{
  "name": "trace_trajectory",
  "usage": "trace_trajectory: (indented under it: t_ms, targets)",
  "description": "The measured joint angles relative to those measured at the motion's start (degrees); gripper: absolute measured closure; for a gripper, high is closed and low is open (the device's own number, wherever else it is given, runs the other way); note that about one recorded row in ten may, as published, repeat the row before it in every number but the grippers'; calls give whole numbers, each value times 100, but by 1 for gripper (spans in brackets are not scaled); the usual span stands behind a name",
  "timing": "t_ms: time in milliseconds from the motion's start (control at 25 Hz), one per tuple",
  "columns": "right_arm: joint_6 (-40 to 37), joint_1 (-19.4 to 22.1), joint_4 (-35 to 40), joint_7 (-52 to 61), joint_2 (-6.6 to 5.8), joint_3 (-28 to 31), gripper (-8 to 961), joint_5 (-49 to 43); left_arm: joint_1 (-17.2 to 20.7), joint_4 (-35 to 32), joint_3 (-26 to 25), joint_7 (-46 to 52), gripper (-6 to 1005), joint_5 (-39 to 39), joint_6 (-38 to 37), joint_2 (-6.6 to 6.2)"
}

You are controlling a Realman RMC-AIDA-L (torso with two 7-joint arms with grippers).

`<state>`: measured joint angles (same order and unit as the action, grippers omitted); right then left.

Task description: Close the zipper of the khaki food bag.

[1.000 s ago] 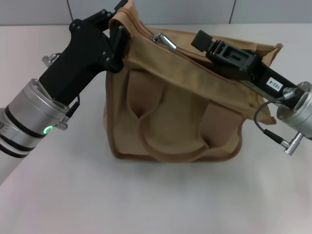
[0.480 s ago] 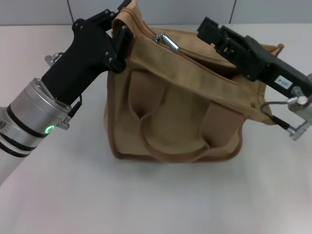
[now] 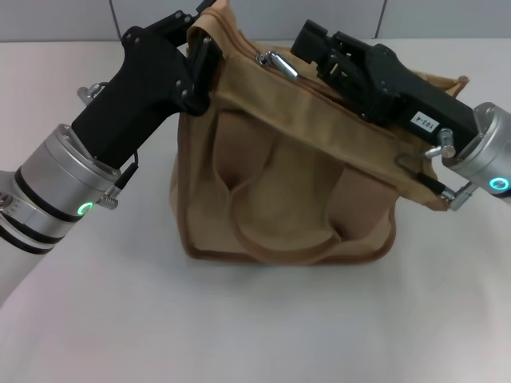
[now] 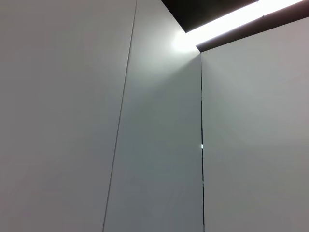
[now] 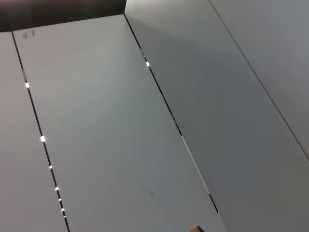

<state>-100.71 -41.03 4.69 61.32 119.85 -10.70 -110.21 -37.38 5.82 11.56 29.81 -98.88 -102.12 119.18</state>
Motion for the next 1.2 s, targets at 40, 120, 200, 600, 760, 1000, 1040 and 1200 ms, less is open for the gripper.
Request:
trace_trajectory:
  t_ms: [40, 120, 200, 600, 760, 1000, 1040, 1200]
  targets:
    - [13, -18, -42, -91, 0, -7, 757, 0, -5, 12, -2, -1, 947, 1, 0, 0]
    - [16, -29, -56, -130, 0, -17, 756, 0, -6, 15, -2, -3, 947, 1, 0, 0]
    - [22, -50, -89, -192, -1, -38, 755, -3, -7, 17, -4, -3, 946, 1, 0, 0]
    - [195, -68, -153, -228, -5, -47, 753, -38, -7, 48, -5, 2, 945, 1, -11, 0]
    - [265, -112, -195, -230, -6, -77, 752, -46, -9, 59, -5, 4, 944, 1, -18, 0]
    - [263, -154, -239, -233, -6, -127, 752, -50, -15, 69, -5, 6, 943, 1, -19, 0]
    - [247, -157, -246, -234, -6, -139, 752, -51, -15, 73, -5, 7, 943, 1, -20, 0]
    - [241, -166, -251, -235, -5, -173, 751, -53, -16, 79, -5, 7, 942, 1, -20, 0]
